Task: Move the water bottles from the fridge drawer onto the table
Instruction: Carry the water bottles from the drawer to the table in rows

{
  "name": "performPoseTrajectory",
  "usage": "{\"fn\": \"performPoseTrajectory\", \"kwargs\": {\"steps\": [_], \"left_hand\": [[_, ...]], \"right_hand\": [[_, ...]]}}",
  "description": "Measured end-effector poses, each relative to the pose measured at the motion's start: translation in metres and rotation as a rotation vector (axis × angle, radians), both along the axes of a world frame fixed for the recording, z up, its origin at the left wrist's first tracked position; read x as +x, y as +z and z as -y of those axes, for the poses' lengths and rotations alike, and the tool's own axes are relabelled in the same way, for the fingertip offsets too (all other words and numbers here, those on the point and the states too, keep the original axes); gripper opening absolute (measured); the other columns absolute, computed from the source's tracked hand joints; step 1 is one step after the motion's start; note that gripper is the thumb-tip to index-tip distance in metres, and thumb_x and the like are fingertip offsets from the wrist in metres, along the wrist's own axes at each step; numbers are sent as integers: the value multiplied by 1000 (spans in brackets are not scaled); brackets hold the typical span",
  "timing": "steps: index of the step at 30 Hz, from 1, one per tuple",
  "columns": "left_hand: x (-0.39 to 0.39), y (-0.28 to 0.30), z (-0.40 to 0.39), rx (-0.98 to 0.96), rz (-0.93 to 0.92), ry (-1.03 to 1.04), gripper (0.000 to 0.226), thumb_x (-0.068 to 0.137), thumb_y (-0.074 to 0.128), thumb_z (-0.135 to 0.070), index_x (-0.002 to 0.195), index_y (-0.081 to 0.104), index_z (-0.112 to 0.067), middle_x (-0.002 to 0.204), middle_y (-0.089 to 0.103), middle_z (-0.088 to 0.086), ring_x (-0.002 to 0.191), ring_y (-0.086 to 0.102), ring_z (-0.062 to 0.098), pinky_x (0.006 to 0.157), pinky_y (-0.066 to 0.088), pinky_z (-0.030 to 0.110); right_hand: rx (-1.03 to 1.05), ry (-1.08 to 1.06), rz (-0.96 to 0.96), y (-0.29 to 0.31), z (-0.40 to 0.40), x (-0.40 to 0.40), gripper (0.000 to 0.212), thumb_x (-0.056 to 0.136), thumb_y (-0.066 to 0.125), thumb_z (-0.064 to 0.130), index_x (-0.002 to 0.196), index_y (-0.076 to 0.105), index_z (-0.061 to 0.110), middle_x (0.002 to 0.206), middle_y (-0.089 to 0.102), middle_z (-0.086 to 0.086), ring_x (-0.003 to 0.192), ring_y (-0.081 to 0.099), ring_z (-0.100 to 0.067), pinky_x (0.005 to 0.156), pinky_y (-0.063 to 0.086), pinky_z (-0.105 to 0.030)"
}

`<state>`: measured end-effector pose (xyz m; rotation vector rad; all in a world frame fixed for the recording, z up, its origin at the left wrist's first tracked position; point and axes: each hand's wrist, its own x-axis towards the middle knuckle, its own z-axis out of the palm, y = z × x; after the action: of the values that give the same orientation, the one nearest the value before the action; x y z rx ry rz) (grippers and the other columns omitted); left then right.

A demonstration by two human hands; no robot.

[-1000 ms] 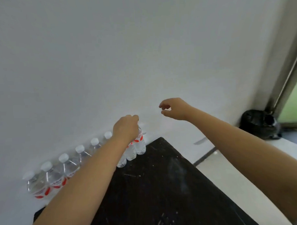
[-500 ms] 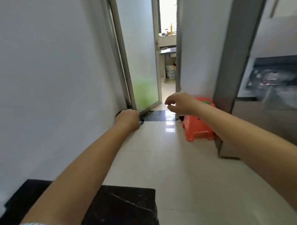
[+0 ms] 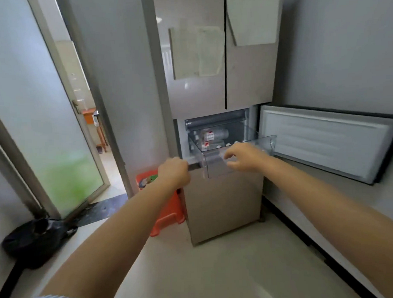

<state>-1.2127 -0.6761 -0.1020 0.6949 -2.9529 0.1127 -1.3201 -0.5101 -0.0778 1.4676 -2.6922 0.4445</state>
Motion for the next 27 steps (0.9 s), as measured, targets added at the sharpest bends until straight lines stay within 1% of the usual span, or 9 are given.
{"fn": "performPoseTrajectory", "kwargs": {"steps": [3, 5, 9, 12, 14, 18, 22, 25, 27], "left_hand": [[-67, -5, -15, -24, 38, -30, 24, 87, 45, -11, 102, 62, -4, 111, 57, 15, 101, 57, 32, 79, 48, 38], [-106, -12, -17, -44, 74, -37, 22, 86, 45, -11, 100, 62, -4, 109, 58, 14, 98, 58, 31, 74, 47, 36], [-182, -32, 1, -11, 104, -34, 28, 86, 45, -13, 107, 63, -8, 113, 60, 13, 104, 58, 30, 81, 50, 38], [-233, -46, 24, 51, 145, -43, 26, 87, 45, -14, 102, 63, -5, 111, 62, 15, 101, 60, 30, 74, 47, 34], [-268, -54, 43, 98, 168, -47, 24, 87, 45, -14, 98, 63, -2, 105, 63, 16, 95, 61, 31, 68, 43, 32], [-337, -71, 84, 178, 197, -42, 22, 88, 44, -15, 96, 62, -5, 93, 59, 13, 80, 54, 24, 67, 43, 30], [-396, -91, 118, 258, 173, -22, 28, 93, 43, -25, 101, 64, -9, 98, 61, 11, 88, 59, 24, 68, 42, 30], [-434, -107, 134, 388, 160, 22, 28, 93, 43, -24, 102, 63, -7, 102, 63, 12, 93, 60, 26, 75, 47, 33], [-457, -118, 143, 488, 153, 57, 27, 93, 44, -22, 102, 63, -5, 101, 62, 13, 94, 59, 26, 76, 45, 31]], "right_hand": [[27, -53, 12, -6, -21, -64, 33, 88, 49, 14, 118, 61, 7, 124, 62, -11, 115, 56, -23, 101, 40, -32], [60, -81, 32, -12, -25, -105, 32, 88, 49, 14, 117, 62, 9, 122, 63, -11, 110, 58, -23, 97, 44, -33], [114, -133, 56, -33, -13, -185, 30, 87, 49, 18, 112, 65, 12, 119, 65, -8, 107, 60, -23, 95, 48, -38], [147, -133, 70, -47, 10, -241, 32, 87, 48, 18, 113, 65, 13, 123, 63, -8, 113, 56, -25, 98, 46, -39], [150, -133, 85, -54, 31, -279, 32, 86, 48, 18, 113, 65, 13, 121, 63, -10, 111, 55, -27, 96, 47, -40], [175, -161, 126, -68, 75, -356, 30, 87, 50, 20, 113, 64, 13, 120, 60, -16, 110, 55, -28, 95, 47, -39], [247, -183, 175, -90, 107, -422, 32, 90, 48, 21, 118, 60, 11, 127, 58, -13, 121, 48, -31, 100, 40, -36], [287, -203, 237, -109, 127, -466, 31, 91, 45, 20, 116, 61, 11, 123, 60, -15, 118, 50, -30, 96, 40, -32], [313, -233, 254, -124, 144, -494, 30, 91, 42, 20, 112, 62, 13, 121, 59, -18, 113, 52, -31, 94, 41, -32]]}}
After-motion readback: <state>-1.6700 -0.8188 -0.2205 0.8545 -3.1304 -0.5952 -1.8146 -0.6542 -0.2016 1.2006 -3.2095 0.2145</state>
